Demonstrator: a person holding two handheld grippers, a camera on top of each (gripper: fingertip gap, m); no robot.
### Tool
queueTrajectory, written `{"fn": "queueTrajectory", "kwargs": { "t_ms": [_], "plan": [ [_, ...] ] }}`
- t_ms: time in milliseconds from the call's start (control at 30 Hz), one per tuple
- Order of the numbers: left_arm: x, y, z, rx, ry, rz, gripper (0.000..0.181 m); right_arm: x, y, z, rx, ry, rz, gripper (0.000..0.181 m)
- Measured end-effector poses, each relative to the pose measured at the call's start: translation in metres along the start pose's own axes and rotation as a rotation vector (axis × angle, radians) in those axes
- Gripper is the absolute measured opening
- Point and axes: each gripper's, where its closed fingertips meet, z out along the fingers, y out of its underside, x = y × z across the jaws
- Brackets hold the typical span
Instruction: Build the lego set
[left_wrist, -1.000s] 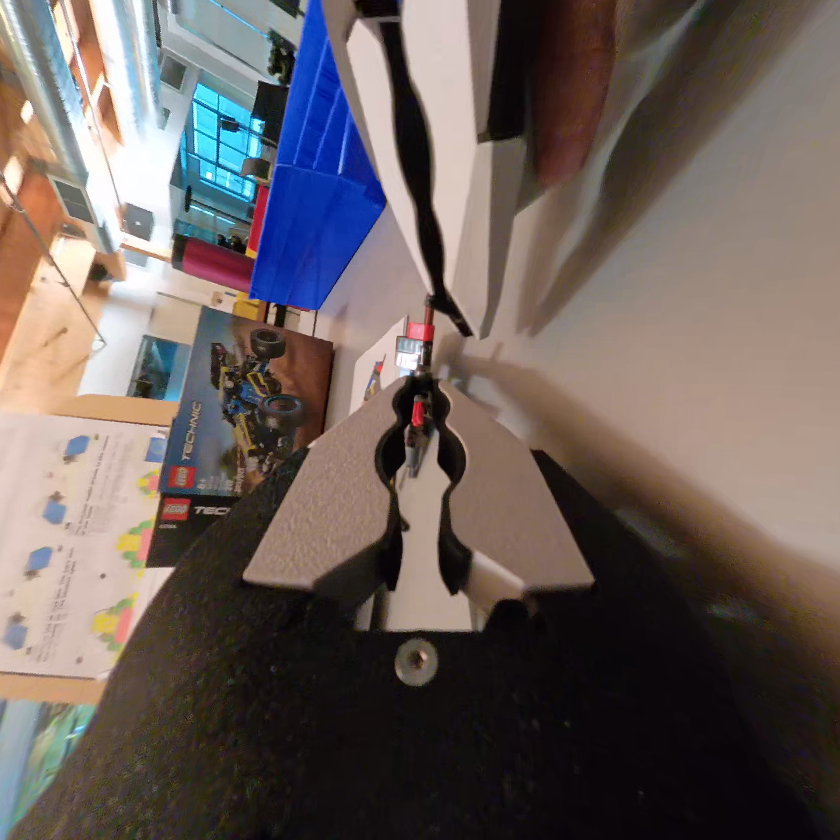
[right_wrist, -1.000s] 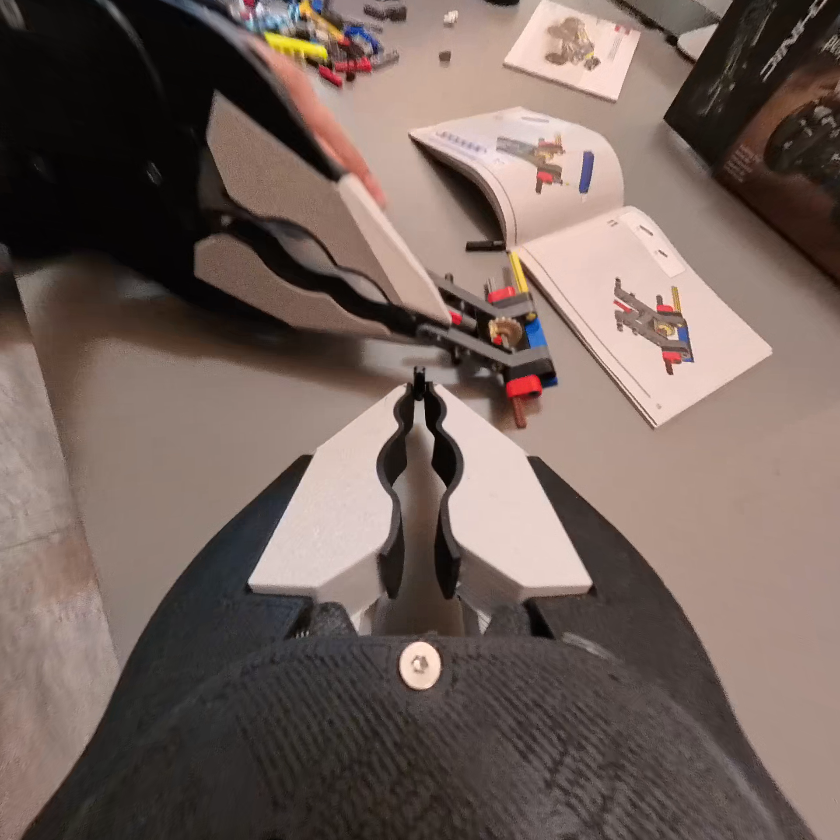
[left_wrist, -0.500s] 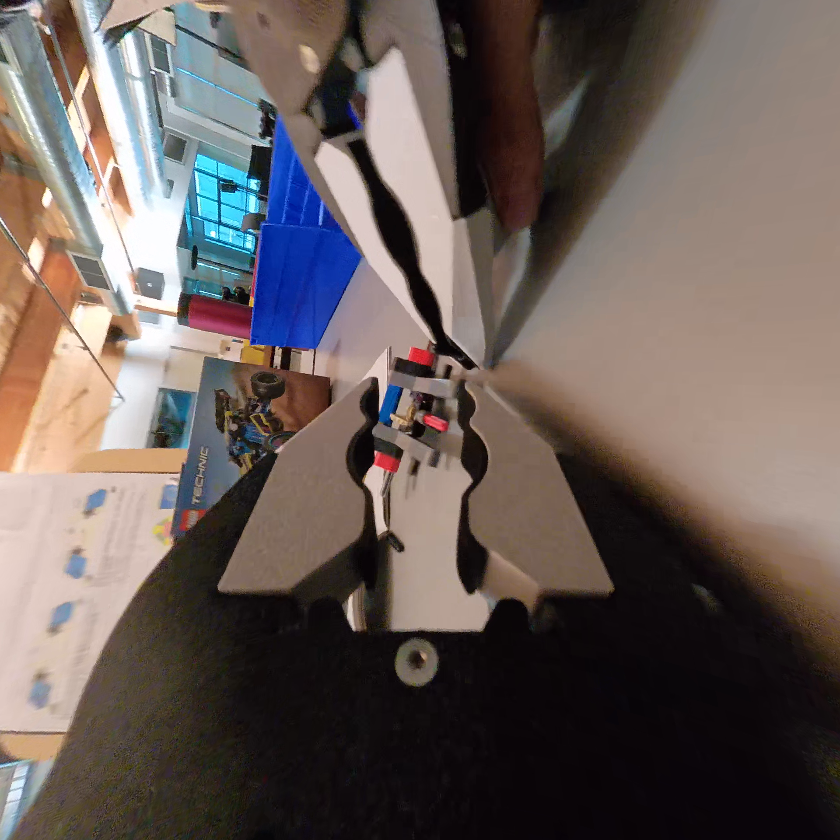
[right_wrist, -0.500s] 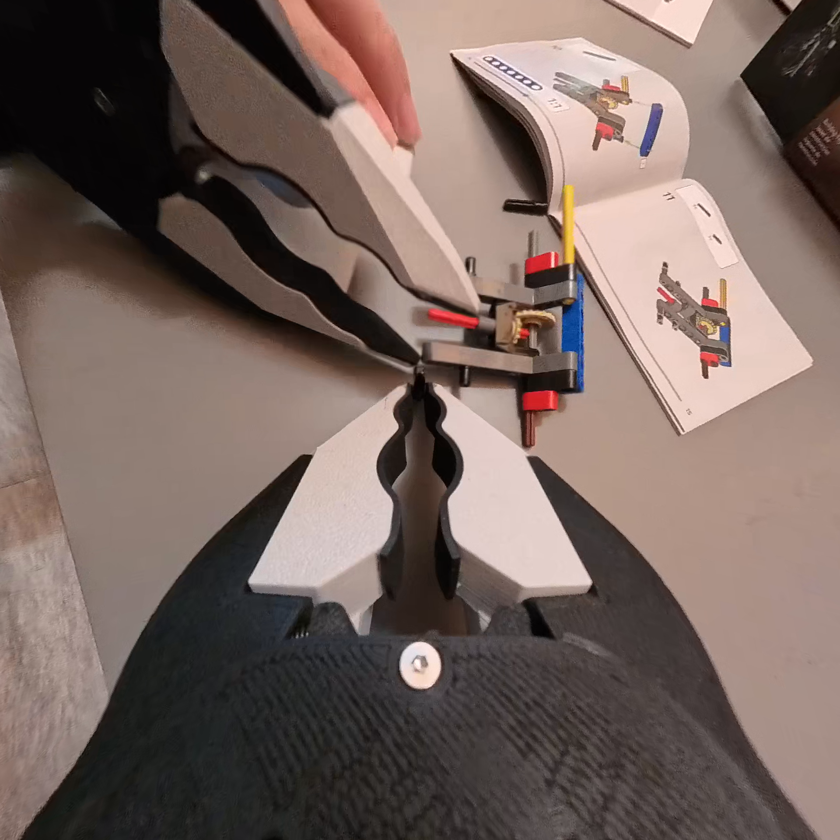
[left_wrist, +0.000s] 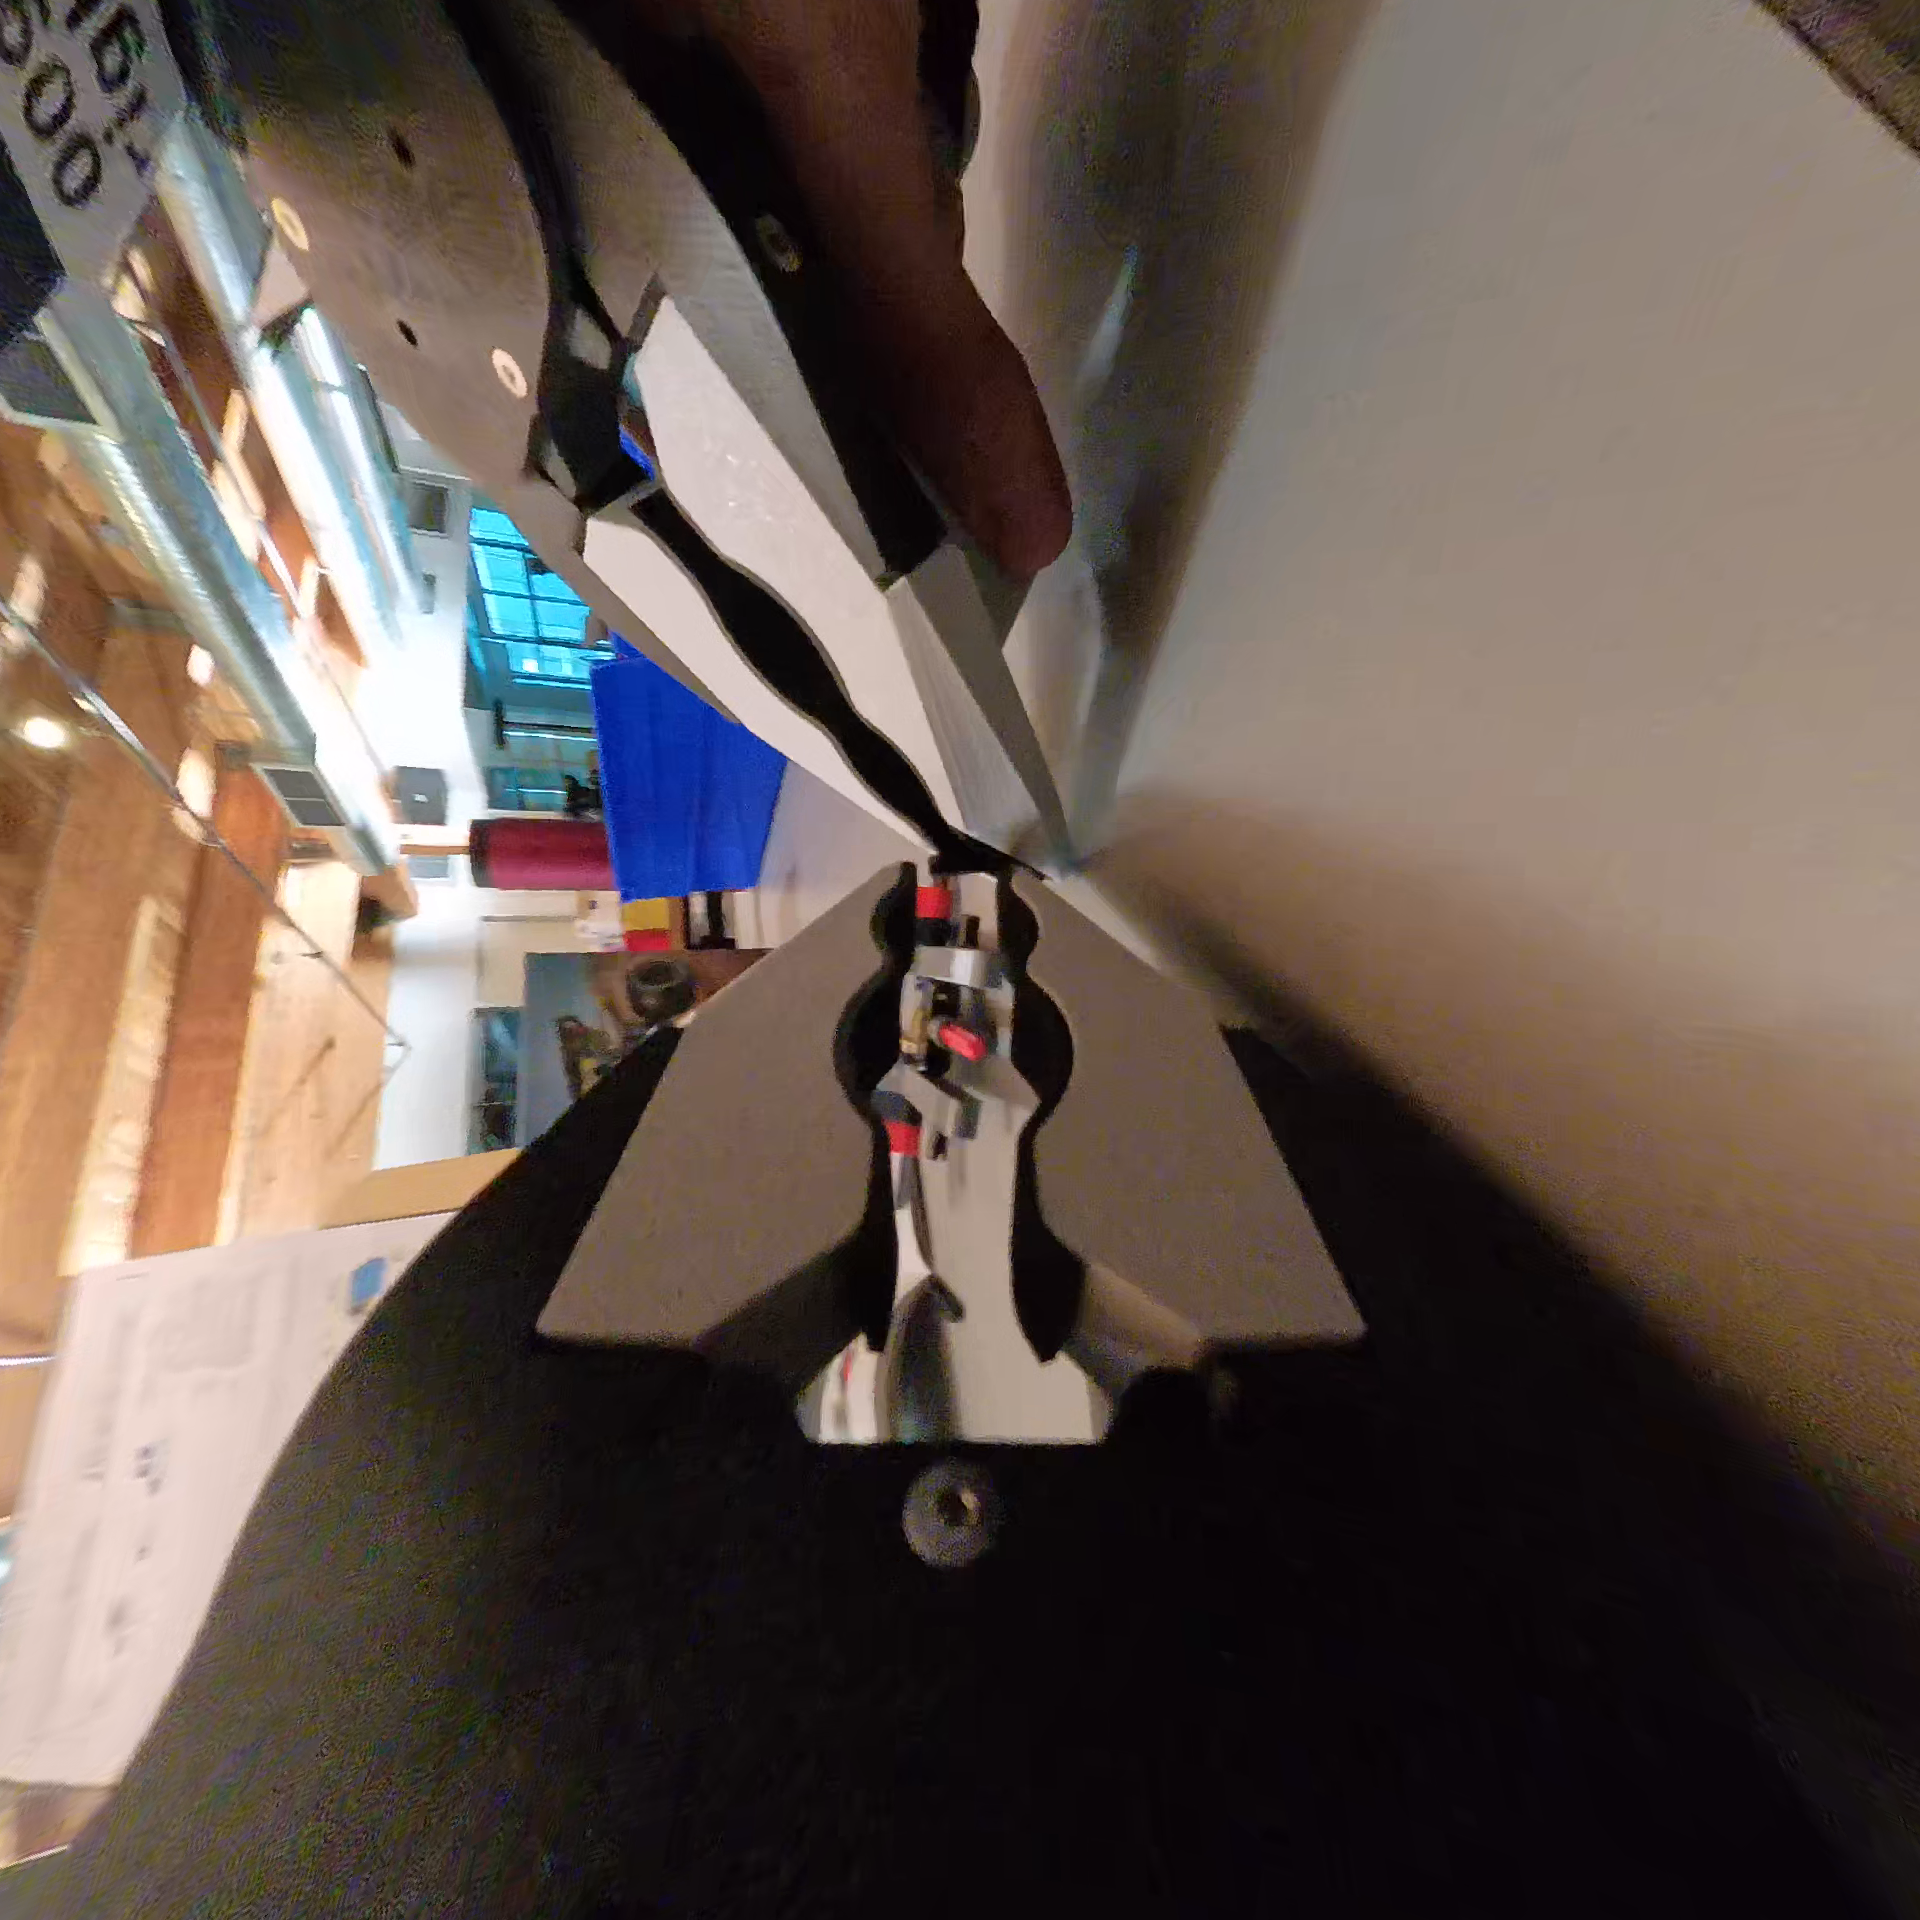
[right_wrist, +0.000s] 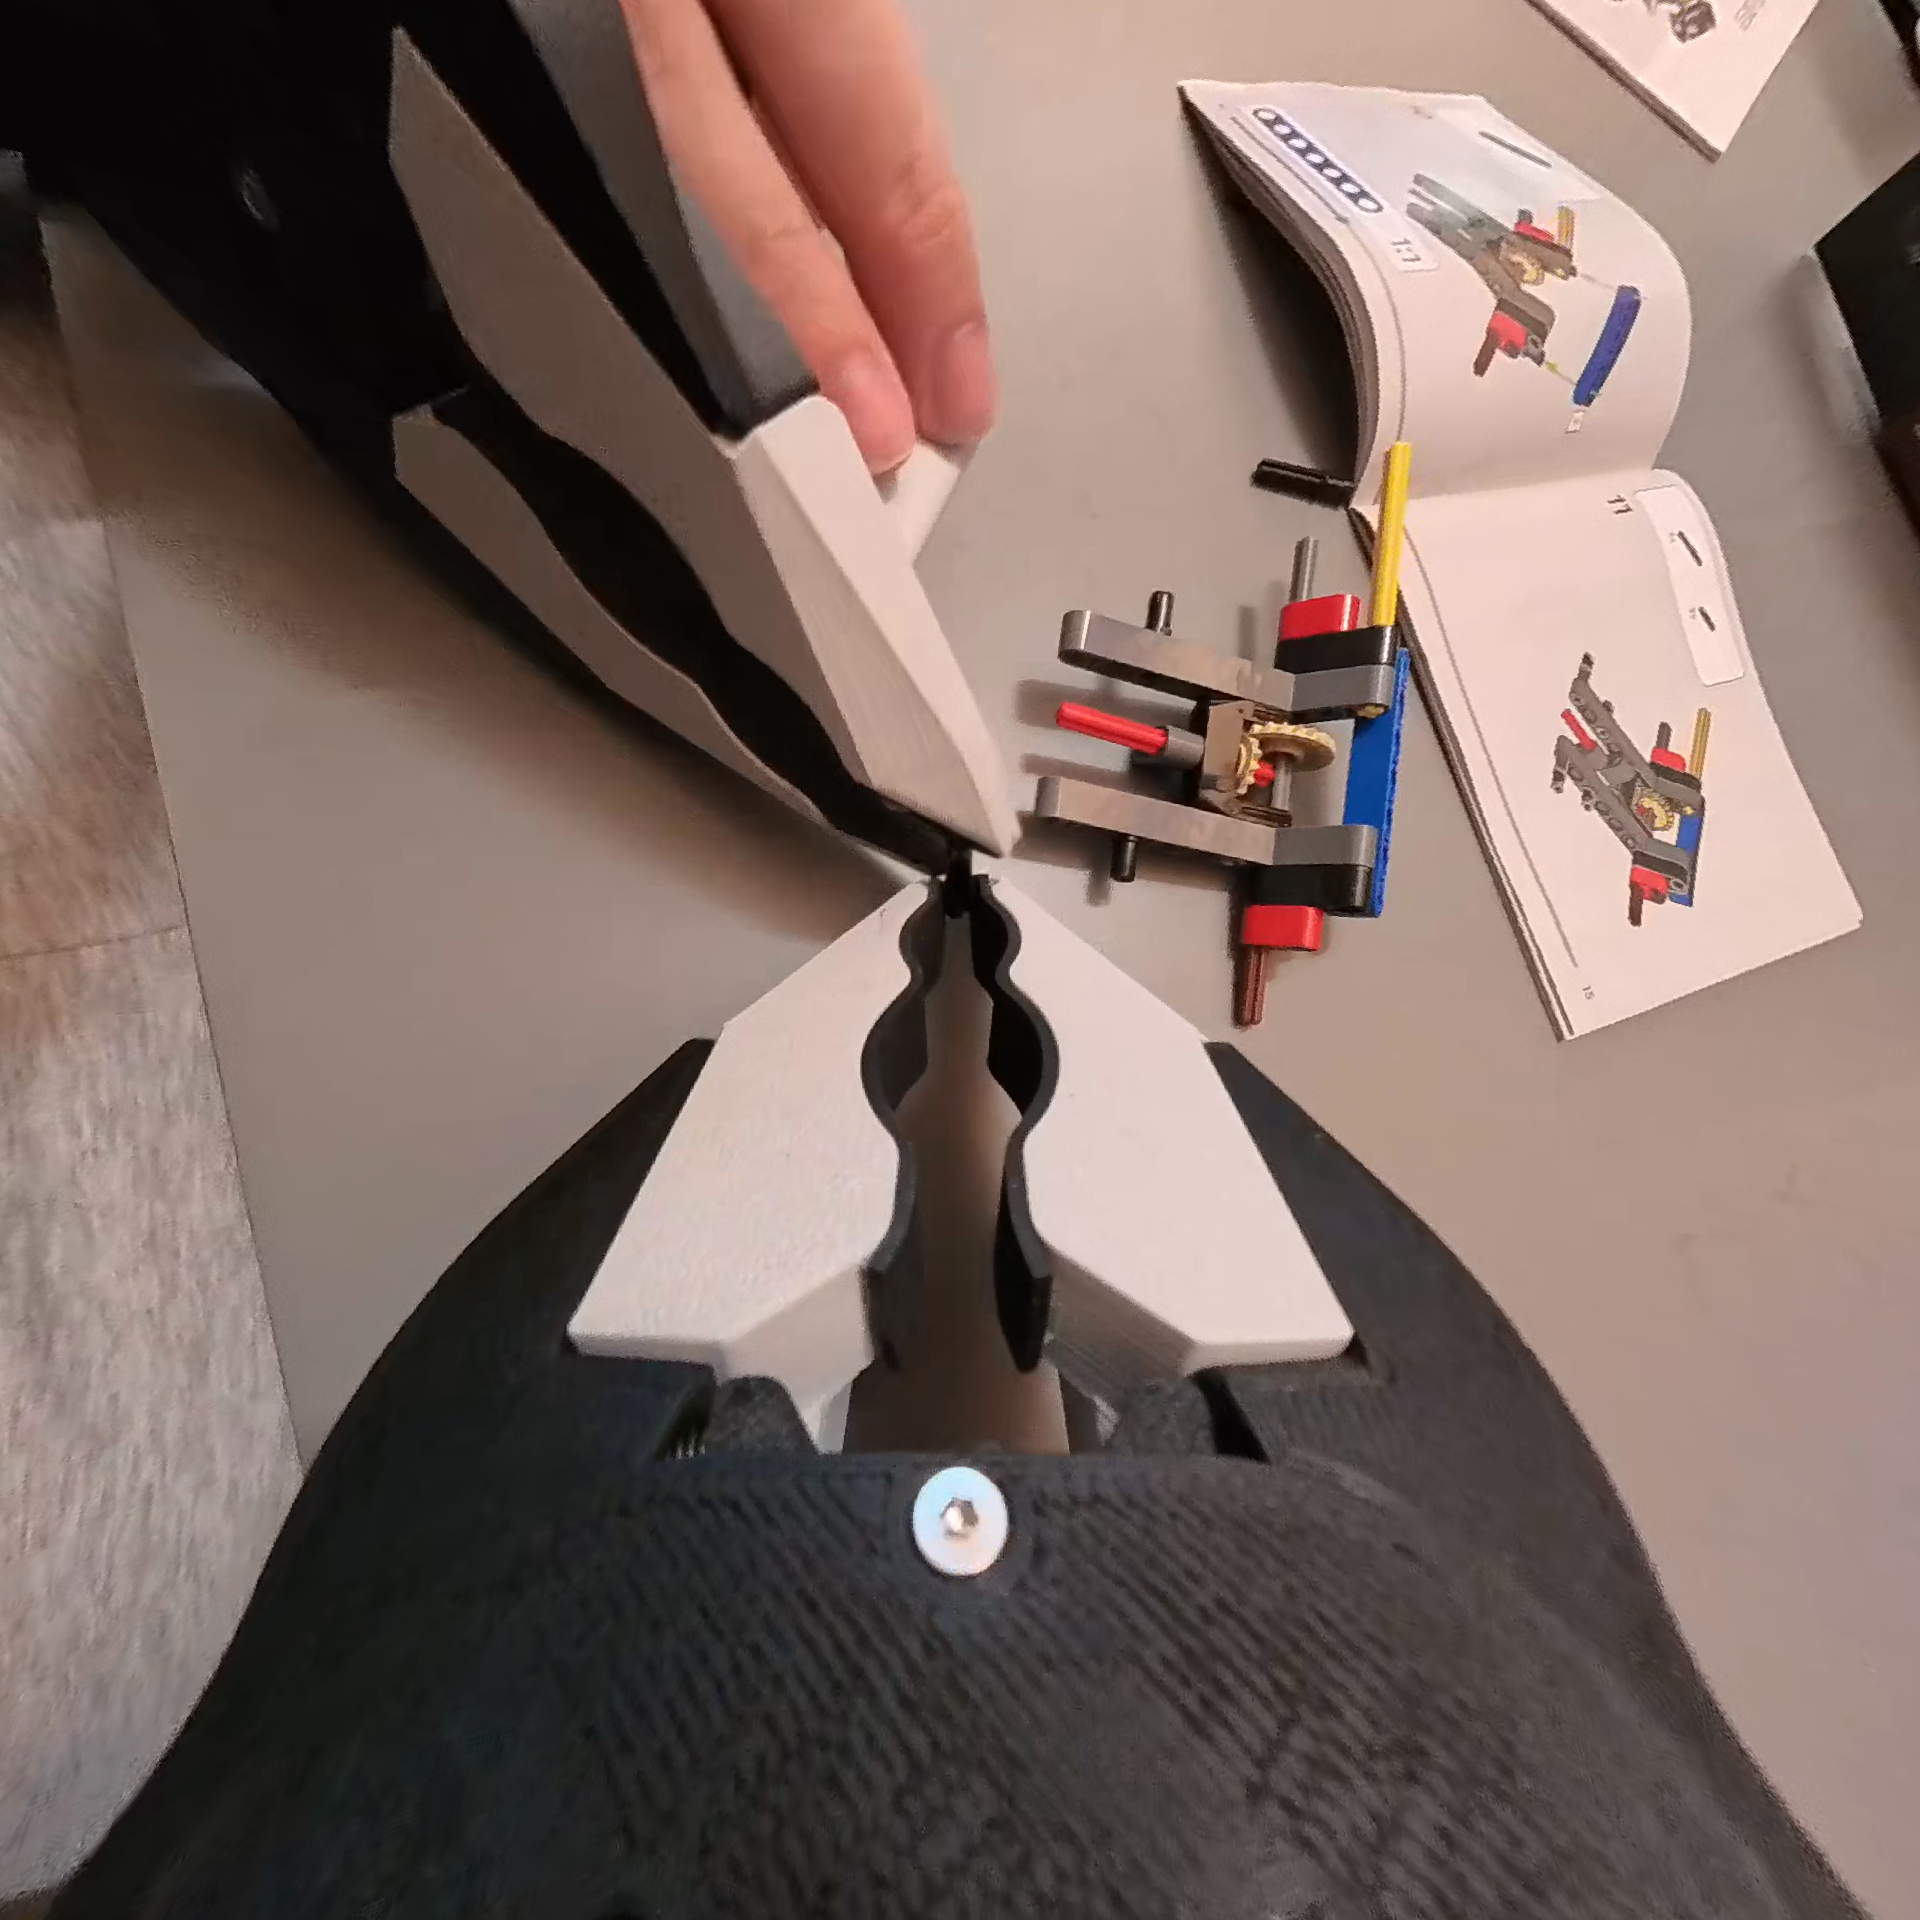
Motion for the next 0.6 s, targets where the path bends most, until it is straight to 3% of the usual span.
{"fn": "queueTrajectory", "kwargs": {
  "t_ms": [33,167,300,600],
  "plan": [
    [-0.002,-0.001,0.0,-0.008,-0.023,0.043,0.017,-0.001,0.001,-0.001,-0.011,-0.004,-0.004,0.003],
    [-0.001,-0.006,0.001,-0.023,-0.064,0.186,0.01,-0.003,0.004,-0.004,-0.042,-0.022,-0.02,0.003],
    [-0.004,-0.002,0.001,-0.057,-0.067,0.169,0.001,-0.002,0.006,-0.006,-0.039,-0.029,-0.011,0.004],
    [0.002,0.012,0.004,-0.108,-0.018,0.095,0.0,-0.002,0.004,-0.01,0.099,-0.115,0.105,0.003]
  ]
}}
